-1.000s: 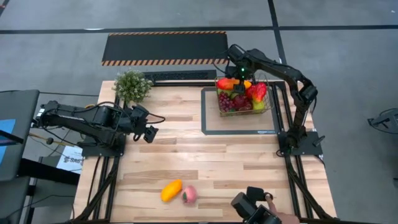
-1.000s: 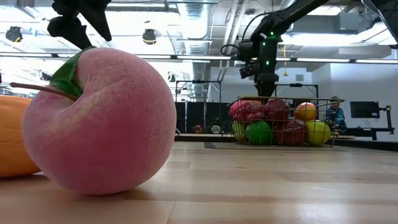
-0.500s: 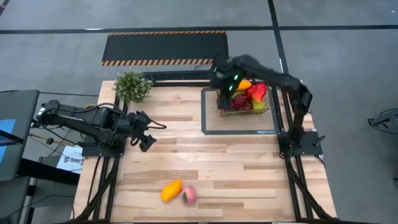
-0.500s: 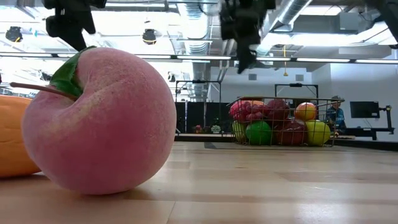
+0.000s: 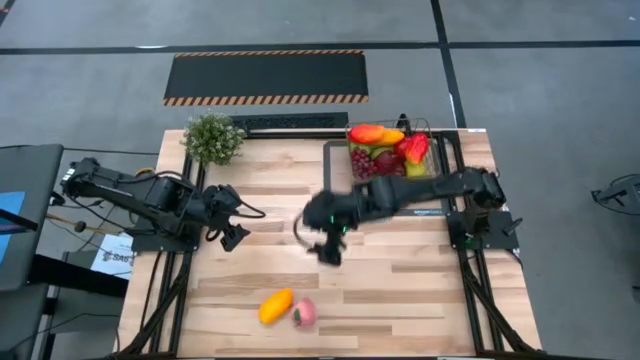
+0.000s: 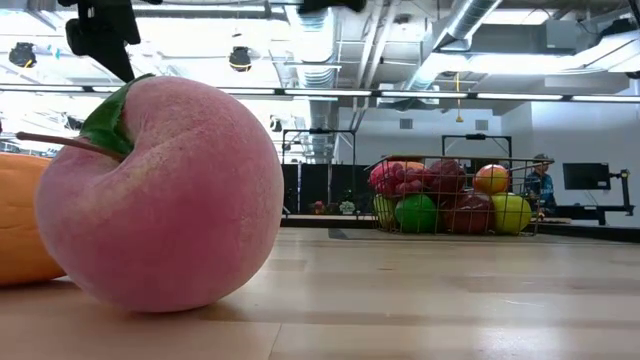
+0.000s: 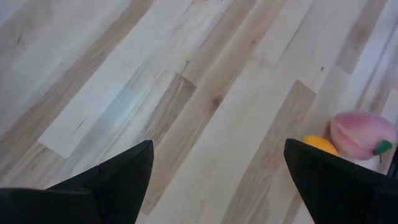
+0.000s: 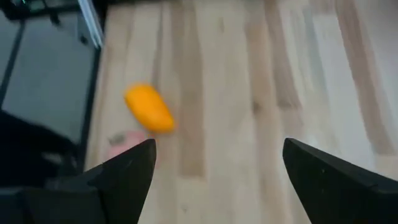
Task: Build produce basket
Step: Put the peach into the gold wire basket, then put the yellow mango into the gold wire basket
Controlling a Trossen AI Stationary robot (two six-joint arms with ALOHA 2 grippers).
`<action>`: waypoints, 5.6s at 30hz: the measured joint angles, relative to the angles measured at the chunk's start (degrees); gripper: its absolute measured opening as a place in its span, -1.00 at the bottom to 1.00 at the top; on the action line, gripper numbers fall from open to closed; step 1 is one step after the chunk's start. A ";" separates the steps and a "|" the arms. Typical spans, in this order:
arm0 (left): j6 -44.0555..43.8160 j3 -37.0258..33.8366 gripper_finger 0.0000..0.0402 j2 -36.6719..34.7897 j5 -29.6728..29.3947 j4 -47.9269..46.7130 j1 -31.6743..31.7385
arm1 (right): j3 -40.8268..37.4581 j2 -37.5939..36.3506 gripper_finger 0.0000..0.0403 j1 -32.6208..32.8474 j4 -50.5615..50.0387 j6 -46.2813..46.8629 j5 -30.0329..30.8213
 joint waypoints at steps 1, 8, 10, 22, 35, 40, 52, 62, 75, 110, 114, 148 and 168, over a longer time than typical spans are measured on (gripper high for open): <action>0.00 0.00 0.73 0.00 0.00 0.00 -0.34 | 0.09 0.85 0.82 1.69 1.92 1.81 2.02; -0.16 0.00 0.73 0.00 -0.05 0.00 -2.31 | 0.10 6.64 0.82 10.58 7.71 10.87 7.96; -0.28 0.00 0.73 0.12 -0.11 -0.01 -2.65 | -0.07 9.71 0.82 12.32 7.65 12.60 8.03; -1.27 0.02 0.73 0.97 -0.61 -0.01 -2.99 | -0.03 19.98 0.82 15.59 12.09 19.74 7.15; -1.72 0.02 0.73 0.98 -0.63 -0.05 -2.99 | 0.06 25.08 0.82 15.69 17.61 20.69 4.43; -1.67 0.02 0.73 0.98 -0.72 -0.04 -2.99 | -1.30 25.12 0.82 15.32 18.26 23.26 0.78; -1.20 0.02 0.73 0.98 -3.68 -0.04 -2.99 | -3.48 24.69 0.55 15.75 13.47 26.92 0.86; -2.05 0.02 0.73 0.98 -5.19 0.01 -2.99 | -3.77 23.49 0.40 15.77 10.33 23.83 0.97; -4.30 0.02 0.73 0.98 -7.63 0.09 -2.99 | -4.06 11.01 0.40 8.18 -12.52 7.07 12.84; -11.72 0.02 0.73 0.96 -10.73 0.02 0.59 | -38.06 -20.69 0.40 -51.18 4.35 -8.30 17.61; -11.74 0.02 0.73 0.96 -10.26 0.00 0.57 | -38.06 -18.31 0.53 -51.44 3.35 -8.09 17.25; -6.27 0.00 0.73 0.96 -6.49 -3.18 0.55 | -25.40 -8.49 0.92 -2.99 23.83 -3.40 2.57; -5.66 -0.02 0.73 0.32 -7.06 -12.44 0.62 | 2.83 26.18 0.92 6.86 34.72 -21.92 -6.20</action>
